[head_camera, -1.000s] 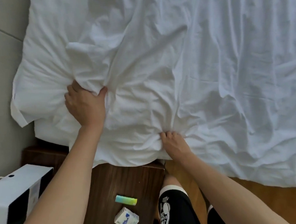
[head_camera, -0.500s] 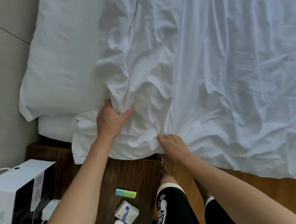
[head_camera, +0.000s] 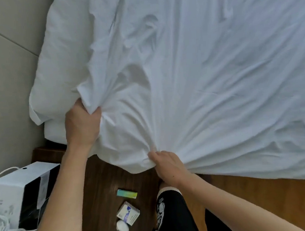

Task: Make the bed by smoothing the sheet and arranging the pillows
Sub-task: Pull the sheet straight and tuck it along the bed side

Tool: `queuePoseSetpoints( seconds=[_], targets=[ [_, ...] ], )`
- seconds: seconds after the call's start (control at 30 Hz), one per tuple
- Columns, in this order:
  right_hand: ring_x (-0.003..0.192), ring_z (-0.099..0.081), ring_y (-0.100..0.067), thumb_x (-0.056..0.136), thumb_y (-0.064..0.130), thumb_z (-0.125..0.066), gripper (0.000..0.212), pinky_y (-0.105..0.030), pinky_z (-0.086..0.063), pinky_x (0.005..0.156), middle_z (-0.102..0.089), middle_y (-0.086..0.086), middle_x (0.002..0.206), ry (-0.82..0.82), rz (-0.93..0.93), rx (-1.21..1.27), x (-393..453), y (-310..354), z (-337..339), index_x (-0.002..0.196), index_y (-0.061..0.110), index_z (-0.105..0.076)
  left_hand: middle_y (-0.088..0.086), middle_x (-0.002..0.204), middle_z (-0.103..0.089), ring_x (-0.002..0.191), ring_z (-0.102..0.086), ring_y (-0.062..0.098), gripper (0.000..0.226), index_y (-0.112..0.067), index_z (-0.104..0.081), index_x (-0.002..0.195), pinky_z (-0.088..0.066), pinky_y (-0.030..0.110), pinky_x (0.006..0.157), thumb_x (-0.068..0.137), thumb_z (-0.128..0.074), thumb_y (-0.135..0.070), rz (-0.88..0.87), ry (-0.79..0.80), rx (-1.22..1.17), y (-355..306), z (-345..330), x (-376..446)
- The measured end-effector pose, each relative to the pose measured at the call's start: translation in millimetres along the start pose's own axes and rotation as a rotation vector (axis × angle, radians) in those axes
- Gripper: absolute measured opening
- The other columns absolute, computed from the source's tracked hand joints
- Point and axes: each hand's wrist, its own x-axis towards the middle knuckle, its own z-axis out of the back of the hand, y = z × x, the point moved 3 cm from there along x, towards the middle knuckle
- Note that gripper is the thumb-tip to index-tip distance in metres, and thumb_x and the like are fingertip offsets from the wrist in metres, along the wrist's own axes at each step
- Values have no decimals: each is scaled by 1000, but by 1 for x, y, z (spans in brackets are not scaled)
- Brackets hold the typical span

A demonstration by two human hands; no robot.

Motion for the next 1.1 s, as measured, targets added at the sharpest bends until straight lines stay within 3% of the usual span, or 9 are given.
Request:
queuePoseSetpoints(
  seconds=[0.13,0.2,0.33,0.43,0.5,0.63,0.73,0.83,1.1],
  targets=[
    [111,-48,-34,86,-2,-49,42,-40,-42,83,-52,-15,119,322,-137,-112,8,-14,-19,126,8,-47,12,100,-65,91,-59,30,25,-5,-60,104,-43,32,74,92,-58,-27,216,93,141,40,-14,3],
    [117,-45,-35,90,4,-50,42,-41,-41,92,-46,-16,127,407,-161,-195,21,-17,-21,131,9,-44,19,110,-64,98,-58,36,35,-4,-59,113,-43,34,76,93,-56,-32,316,216,235,52,-22,10],
    [123,-46,-26,99,32,-46,44,-37,-43,95,-47,-9,137,-68,-333,207,45,-5,22,139,15,-42,16,111,-63,97,-58,34,34,-7,-57,118,-42,33,74,94,-54,-30,233,332,328,32,-29,8],
    [130,-44,-18,90,55,-55,72,-36,-40,105,-43,-3,144,-367,-490,656,62,11,67,147,18,-32,9,99,-61,92,-59,33,33,-9,-50,119,-38,32,69,92,-55,-28,143,343,342,8,-36,-21],
    [137,-37,-18,79,63,-63,95,-37,-35,111,-34,-2,152,-376,-563,886,84,20,90,152,21,-18,4,95,-58,92,-60,31,38,-11,-45,123,-38,31,69,91,-56,-28,109,376,334,-6,-45,-41],
    [127,-48,-32,71,54,-74,117,-40,-43,101,-41,-12,143,-288,-660,809,128,28,118,152,21,4,7,96,-62,90,-62,30,35,-11,-41,122,-39,31,68,92,-53,-24,45,426,311,-29,-76,-76],
    [102,-59,-31,83,24,-62,69,-34,-46,76,-55,-3,95,-357,-780,711,131,6,122,140,6,-27,7,106,-61,94,-61,27,43,-11,-39,130,-38,27,69,92,-53,-24,-14,423,356,-39,-98,-93],
    [93,-58,-29,90,16,-50,18,-32,-41,70,-53,-4,90,-347,-783,659,118,-16,123,105,7,-48,7,105,-63,92,-62,25,48,-13,-33,136,-45,29,69,93,-53,-24,-37,442,449,-41,-109,-103],
    [87,-53,-26,90,11,-46,24,-32,-41,72,-58,-7,97,-333,-744,630,61,-44,148,111,4,-54,10,125,-45,100,-59,25,80,-18,-21,141,-53,32,76,80,-70,-33,-10,318,503,-58,-121,-135]
  ],
)
